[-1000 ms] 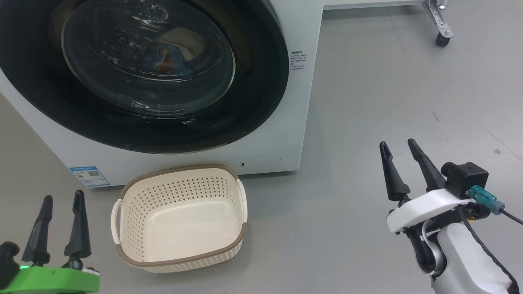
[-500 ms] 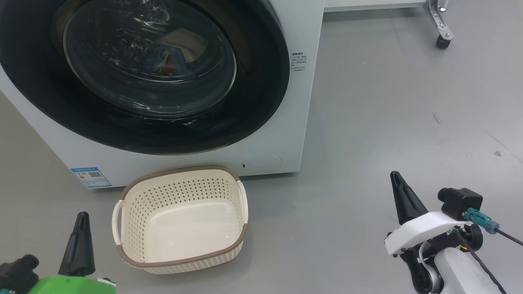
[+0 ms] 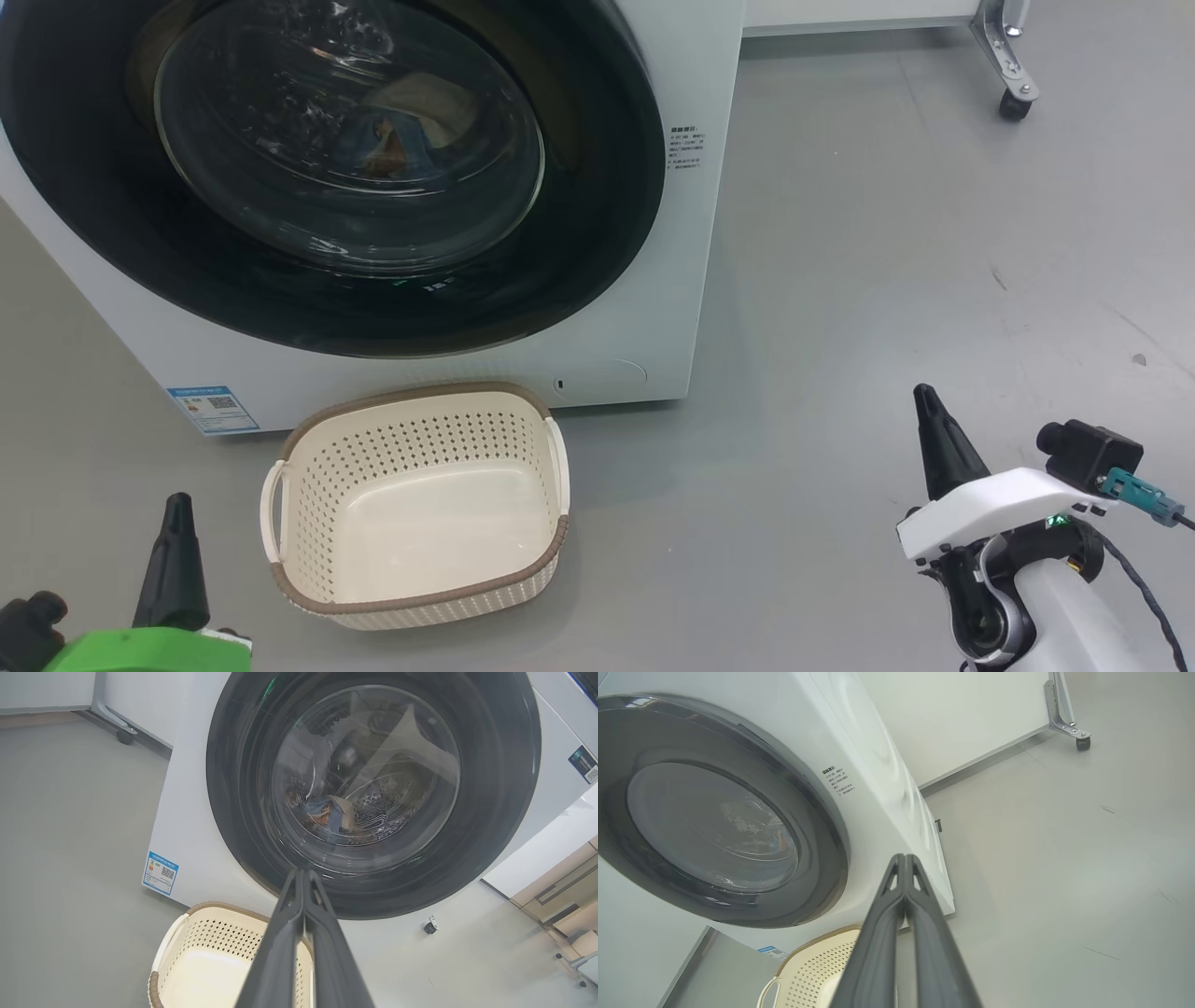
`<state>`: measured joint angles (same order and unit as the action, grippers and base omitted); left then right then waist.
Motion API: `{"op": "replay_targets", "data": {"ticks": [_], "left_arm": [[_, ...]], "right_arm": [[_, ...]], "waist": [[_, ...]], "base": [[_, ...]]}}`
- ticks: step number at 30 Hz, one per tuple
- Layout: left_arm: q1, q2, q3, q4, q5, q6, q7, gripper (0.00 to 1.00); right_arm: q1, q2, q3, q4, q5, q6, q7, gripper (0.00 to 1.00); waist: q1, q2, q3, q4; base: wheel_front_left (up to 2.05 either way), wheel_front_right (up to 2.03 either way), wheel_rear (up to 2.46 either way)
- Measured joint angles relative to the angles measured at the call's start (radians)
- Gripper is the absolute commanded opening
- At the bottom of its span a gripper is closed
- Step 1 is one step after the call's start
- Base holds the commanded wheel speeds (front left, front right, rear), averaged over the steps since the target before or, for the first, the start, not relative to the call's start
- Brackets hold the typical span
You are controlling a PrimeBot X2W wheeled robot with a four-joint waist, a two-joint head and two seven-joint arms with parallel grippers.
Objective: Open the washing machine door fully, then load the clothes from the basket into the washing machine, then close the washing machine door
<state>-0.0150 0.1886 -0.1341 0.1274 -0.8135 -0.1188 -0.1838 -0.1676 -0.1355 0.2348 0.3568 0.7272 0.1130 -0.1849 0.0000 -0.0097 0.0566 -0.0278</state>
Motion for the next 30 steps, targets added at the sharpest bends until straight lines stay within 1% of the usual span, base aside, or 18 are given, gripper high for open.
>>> {"op": "replay_targets", "data": {"ticks": [5,19,20,30], "left_arm": [[0.000,-0.006,0.008,0.003,-0.046,0.007,0.018,0.00],[-0.001,-0.029,0.039,0.011,-0.199,0.009,0.062,0.00],[-0.001,-0.031,0.043,0.012,-0.215,0.016,0.071,0.00],[-0.002,-0.040,0.066,0.020,-0.306,0.018,0.101,0.00]], "right_arm": [[0.001,0.005,-0.021,-0.007,0.055,-0.001,0.016,0.00],[0.013,0.015,-0.084,-0.031,0.211,-0.001,0.068,0.00],[0.022,0.018,-0.093,-0.032,0.233,-0.010,0.076,0.00],[0.024,0.028,-0.133,-0.048,0.333,-0.011,0.104,0.00]], "waist": [[0.0000,0.0000,-0.003,0.002],[0.0000,0.0000,-0.013,0.006],[0.0000,0.0000,-0.015,0.007],[0.0000,0.0001,-0.021,0.010]], "base": [[0.00,0.00,0.00],[0.00,0.00,0.00],[0.00,0.00,0.00],[0.00,0.00,0.00]]}}
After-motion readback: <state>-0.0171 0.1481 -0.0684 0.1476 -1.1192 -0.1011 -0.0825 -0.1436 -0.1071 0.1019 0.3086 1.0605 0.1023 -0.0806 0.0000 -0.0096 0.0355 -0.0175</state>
